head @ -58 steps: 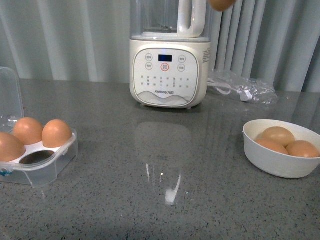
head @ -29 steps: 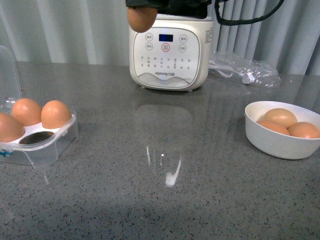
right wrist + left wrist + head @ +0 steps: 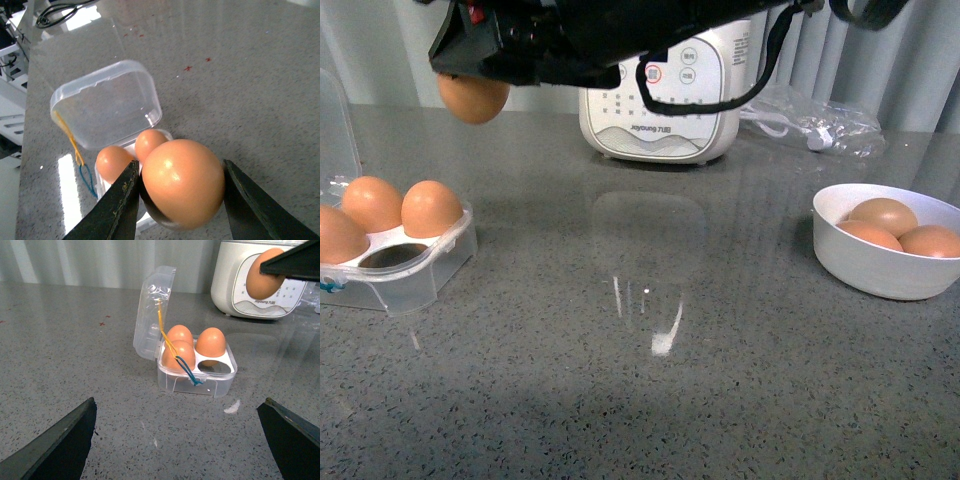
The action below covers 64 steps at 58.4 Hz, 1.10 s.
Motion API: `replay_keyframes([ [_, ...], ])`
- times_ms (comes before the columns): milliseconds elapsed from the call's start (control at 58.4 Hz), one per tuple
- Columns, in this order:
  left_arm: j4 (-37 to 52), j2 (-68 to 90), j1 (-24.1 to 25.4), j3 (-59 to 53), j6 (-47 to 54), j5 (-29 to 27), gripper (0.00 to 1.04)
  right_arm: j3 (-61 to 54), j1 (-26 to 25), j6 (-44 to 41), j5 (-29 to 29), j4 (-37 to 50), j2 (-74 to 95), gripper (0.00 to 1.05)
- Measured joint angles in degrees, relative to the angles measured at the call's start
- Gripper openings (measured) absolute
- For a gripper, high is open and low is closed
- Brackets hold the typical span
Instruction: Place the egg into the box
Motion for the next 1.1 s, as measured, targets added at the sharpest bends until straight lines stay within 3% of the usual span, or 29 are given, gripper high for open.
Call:
replay_keyframes([
  [394,0.0,0.0,0.0,0.0,0.0,0.0,0.98,-5.9,3.1,-4.3,-1.7,1.2,-2.2,0.41],
  [1097,0.0,0.0,0.0,0.0,0.0,0.0,0.98,-3.6,6.5,-5.6,0.0,0.9,1.9,0.41],
])
